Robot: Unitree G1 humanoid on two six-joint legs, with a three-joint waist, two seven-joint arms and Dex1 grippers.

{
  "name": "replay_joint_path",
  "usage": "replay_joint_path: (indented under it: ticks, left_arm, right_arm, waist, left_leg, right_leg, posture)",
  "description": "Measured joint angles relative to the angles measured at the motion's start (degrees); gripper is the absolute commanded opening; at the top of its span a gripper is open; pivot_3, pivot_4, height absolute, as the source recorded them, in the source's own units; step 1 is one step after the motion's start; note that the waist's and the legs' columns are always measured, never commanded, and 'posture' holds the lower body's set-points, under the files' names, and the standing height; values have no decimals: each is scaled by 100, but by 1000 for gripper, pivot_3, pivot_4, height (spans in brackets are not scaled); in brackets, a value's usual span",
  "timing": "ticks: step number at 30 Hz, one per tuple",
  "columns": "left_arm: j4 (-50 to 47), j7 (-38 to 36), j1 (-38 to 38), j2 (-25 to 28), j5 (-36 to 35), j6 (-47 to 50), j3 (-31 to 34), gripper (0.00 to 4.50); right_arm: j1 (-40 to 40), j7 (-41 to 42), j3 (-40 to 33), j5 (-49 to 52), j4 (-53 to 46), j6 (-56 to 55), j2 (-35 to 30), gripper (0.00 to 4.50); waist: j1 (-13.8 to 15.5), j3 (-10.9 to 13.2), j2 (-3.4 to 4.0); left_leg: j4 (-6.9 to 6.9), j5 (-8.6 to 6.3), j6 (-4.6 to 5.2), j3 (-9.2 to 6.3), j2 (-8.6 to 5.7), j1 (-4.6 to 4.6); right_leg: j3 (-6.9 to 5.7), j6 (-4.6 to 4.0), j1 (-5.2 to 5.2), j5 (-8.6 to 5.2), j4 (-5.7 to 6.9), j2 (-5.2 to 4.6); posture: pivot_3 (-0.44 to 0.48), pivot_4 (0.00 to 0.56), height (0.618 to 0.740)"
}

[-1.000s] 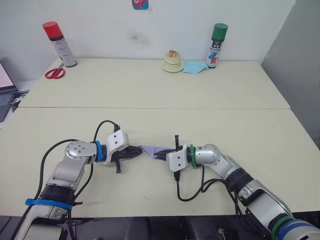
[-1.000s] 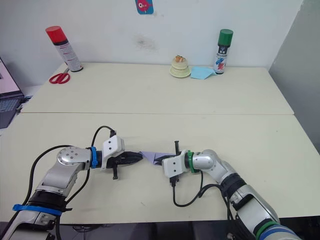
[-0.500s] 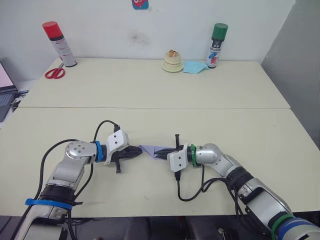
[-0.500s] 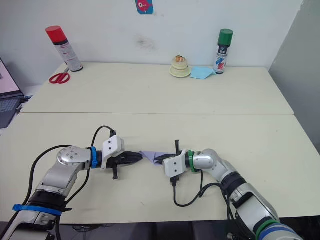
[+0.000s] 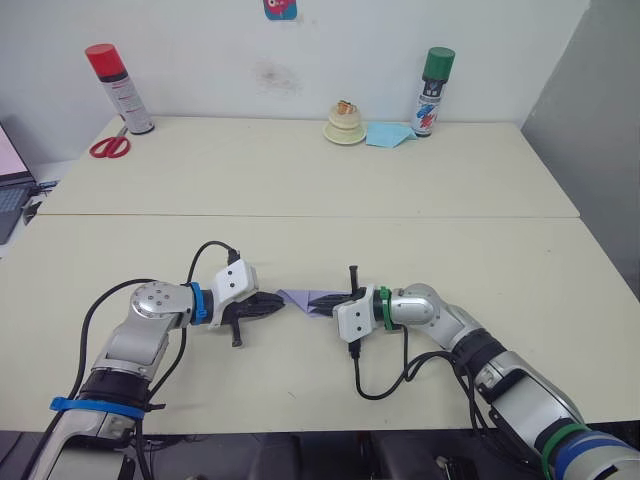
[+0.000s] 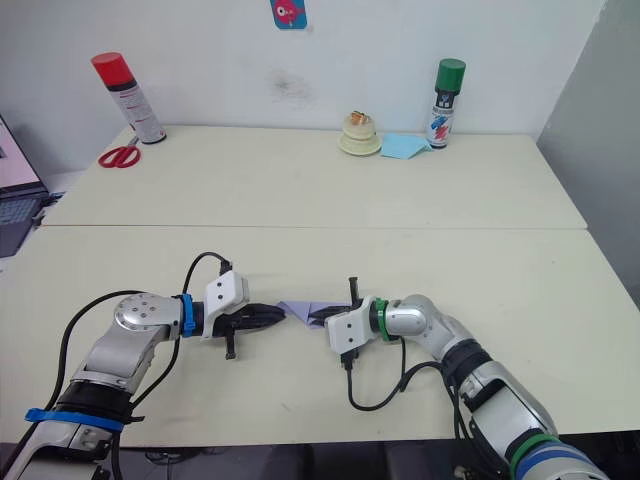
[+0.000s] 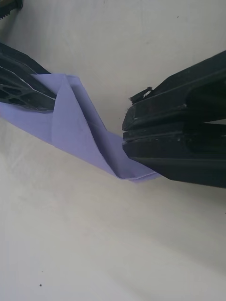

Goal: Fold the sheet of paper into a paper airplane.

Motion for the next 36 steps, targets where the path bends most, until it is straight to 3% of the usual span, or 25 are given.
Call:
replay_joint_path:
  ticks: [6, 12, 16, 22, 36]
  left_arm:
    - [-16, -44, -9, 16, -127, 239, 30, 356]
    - [-153, -315, -599, 378, -819, 1753, 332, 356]
    - [-545, -315, -1121, 325, -1122, 2211, 471, 356]
    - [-564, 2, -1031, -247, -903, 2029, 42, 356]
    - [75, 42, -818, -288, 24, 609, -495, 356]
  right_arm:
    - [1, 33, 12, 0, -1, 39, -7, 24]
    - [10, 55, 11, 1, -34, 65, -31, 24]
    - [21, 60, 13, 1, -63, 76, -45, 24]
    - [31, 61, 14, 3, -87, 86, -46, 24]
    - [63, 67, 14, 3, -152, 137, -67, 24]
  waist:
    - [0, 0, 0]
    - [10, 4, -6]
    - [5, 3, -6]
    - [5, 3, -6]
    - [15, 3, -6]
  left_leg:
    - [0, 0, 0, 0, 0, 0]
    - [5, 0, 0, -8, -2, -6]
    - [5, 0, 0, 3, -7, -3]
    - [6, 0, -1, 0, -4, -4]
    - [5, 0, 0, 0, -6, -4]
  right_leg:
    - [0, 0, 0, 0, 0, 0]
    - [-8, 7, -1, -3, 0, 6]
    - [-1, 16, 2, -4, -1, 6]
    - [1, 2, 2, 4, -1, 5]
    - [1, 0, 2, 5, -2, 5]
  posture:
    - [0, 150, 737]
    - [0, 150, 737]
    - [0, 150, 737]
    - [0, 150, 737]
    - [0, 150, 737]
